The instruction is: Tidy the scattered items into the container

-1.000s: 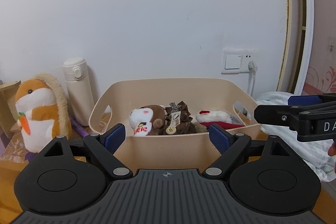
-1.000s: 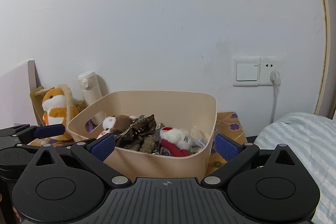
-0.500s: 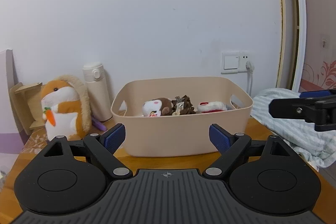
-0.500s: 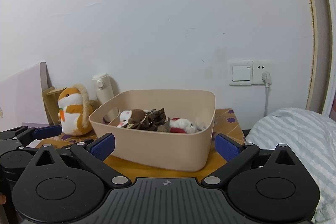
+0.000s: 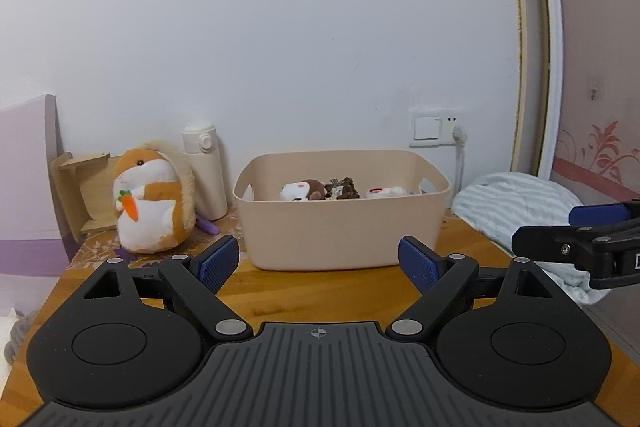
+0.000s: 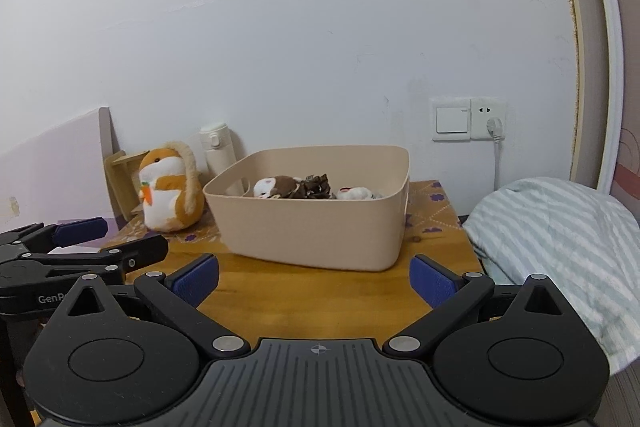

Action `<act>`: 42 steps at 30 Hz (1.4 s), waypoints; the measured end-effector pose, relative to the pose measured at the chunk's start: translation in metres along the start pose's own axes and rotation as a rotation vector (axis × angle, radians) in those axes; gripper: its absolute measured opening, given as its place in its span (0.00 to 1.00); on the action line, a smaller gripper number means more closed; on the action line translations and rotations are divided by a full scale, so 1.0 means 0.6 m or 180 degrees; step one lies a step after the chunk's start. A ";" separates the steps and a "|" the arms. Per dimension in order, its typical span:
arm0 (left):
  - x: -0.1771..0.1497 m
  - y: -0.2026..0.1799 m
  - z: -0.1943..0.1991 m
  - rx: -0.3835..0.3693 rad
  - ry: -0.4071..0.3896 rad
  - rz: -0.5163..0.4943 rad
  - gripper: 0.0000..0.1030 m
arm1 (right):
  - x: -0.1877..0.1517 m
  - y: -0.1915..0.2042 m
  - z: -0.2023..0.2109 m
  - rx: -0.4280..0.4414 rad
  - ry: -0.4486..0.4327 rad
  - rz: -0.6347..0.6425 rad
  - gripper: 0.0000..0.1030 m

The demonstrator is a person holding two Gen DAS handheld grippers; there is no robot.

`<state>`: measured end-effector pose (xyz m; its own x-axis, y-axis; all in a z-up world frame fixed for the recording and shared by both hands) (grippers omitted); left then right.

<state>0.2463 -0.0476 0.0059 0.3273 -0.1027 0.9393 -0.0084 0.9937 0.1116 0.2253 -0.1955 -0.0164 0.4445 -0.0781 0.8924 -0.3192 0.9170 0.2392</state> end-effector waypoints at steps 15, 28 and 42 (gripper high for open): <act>-0.062 0.007 0.134 -0.0012 -0.0021 -0.0004 0.86 | -0.066 0.041 0.115 -0.0035 -0.0040 -0.0046 1.00; -0.108 0.002 0.235 -0.0047 -0.0057 -0.0108 0.86 | -0.139 0.049 0.196 -0.0124 -0.0089 -0.0098 1.00; -0.179 -0.021 0.345 -0.0226 0.0045 -0.0207 0.86 | -0.217 0.065 0.284 -0.0137 -0.0117 -0.0142 1.00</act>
<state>0.0154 -0.0586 -0.0293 0.3383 -0.1671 0.9261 0.0802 0.9857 0.1485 0.0124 -0.2160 -0.0581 0.4262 -0.1330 0.8948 -0.2630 0.9282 0.2632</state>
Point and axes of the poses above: each gripper's, at about its wrist camera, not at the fingertips, and z roughly against the way its jaws point, y to its left, x to its top, the point moved 9 cm from there along -z, roughly the way its jaws point, and after that the axes turned 11 degrees about x, right-handed, at the moved point
